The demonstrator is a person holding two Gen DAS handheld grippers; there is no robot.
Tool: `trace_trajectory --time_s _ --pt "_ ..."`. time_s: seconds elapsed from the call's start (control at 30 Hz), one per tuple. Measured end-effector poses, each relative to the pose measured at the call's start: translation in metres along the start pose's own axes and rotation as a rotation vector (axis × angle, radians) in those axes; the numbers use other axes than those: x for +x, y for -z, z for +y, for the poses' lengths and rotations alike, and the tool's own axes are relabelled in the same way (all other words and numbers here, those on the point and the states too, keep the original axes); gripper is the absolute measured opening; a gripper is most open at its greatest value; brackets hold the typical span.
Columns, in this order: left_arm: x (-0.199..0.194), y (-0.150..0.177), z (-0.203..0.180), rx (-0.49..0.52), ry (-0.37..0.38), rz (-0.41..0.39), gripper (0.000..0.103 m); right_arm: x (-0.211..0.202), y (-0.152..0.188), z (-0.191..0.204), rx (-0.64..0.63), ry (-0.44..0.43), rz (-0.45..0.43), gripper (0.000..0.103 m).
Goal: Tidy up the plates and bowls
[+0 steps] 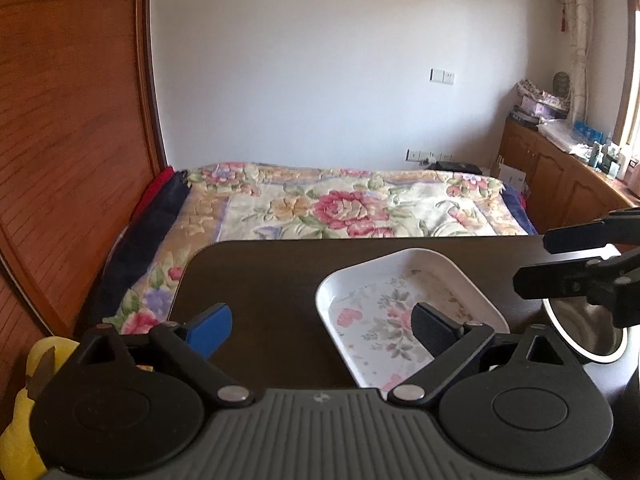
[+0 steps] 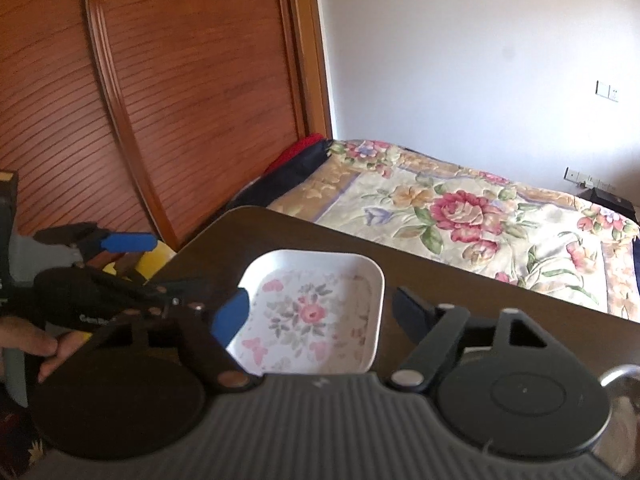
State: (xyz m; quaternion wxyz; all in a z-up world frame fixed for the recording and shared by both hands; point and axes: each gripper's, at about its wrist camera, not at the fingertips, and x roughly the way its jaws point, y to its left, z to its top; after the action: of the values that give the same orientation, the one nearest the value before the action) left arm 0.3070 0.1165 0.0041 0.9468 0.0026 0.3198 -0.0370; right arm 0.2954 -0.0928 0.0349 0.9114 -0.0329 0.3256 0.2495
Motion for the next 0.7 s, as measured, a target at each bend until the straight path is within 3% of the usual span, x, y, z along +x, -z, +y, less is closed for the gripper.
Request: trace_trajectory --time_s 0.13,0.6,0.7 --pt "0.017 -0.004 0.007 -0.04 0.012 0.041 0.095 0.016 -0.007 -0.003 0.013 -0.003 0.036 0.065" --pt "0.057 0.003 0.011 -0.074 0.021 0.169 0.045 0.064 -0.01 -0.011 0.01 0.029 0.157 0.049" --pt "0.06 0.006 0.012 -0.078 0.032 0.18 0.041 0.07 -0.01 -0.013 0.014 0.03 0.176 0.045"
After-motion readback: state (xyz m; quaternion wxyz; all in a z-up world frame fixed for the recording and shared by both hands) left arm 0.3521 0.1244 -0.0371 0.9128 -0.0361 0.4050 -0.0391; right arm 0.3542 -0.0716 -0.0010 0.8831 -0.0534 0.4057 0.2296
